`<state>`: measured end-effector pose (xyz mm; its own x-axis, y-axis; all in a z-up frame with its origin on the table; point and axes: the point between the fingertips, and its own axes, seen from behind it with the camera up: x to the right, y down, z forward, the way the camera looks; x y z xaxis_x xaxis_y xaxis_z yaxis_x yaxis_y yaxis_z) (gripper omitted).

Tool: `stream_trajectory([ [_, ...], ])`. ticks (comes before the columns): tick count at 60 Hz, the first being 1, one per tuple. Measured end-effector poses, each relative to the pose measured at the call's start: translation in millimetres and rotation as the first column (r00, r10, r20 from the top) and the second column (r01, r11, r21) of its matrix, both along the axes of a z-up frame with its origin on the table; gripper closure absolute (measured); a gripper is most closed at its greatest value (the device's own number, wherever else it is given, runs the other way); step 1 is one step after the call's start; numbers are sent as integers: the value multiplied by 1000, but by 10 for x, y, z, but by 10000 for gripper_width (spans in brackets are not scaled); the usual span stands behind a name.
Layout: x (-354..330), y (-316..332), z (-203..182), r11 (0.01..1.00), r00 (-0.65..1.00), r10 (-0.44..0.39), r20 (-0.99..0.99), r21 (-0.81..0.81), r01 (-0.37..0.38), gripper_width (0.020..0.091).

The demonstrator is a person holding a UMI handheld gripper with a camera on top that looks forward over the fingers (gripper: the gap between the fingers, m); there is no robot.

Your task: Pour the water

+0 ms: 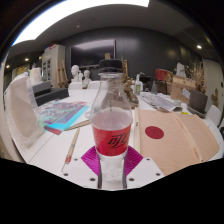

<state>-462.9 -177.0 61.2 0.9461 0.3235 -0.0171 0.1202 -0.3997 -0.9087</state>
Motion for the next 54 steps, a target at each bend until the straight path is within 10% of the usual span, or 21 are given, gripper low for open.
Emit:
stream_trajectory([
  [32, -1593, 759, 1396, 994, 779, -9, -627, -90, -61, 839],
  [54, -2006, 1247, 1461, 850, 89, -461, -883, -469, -241, 840],
])
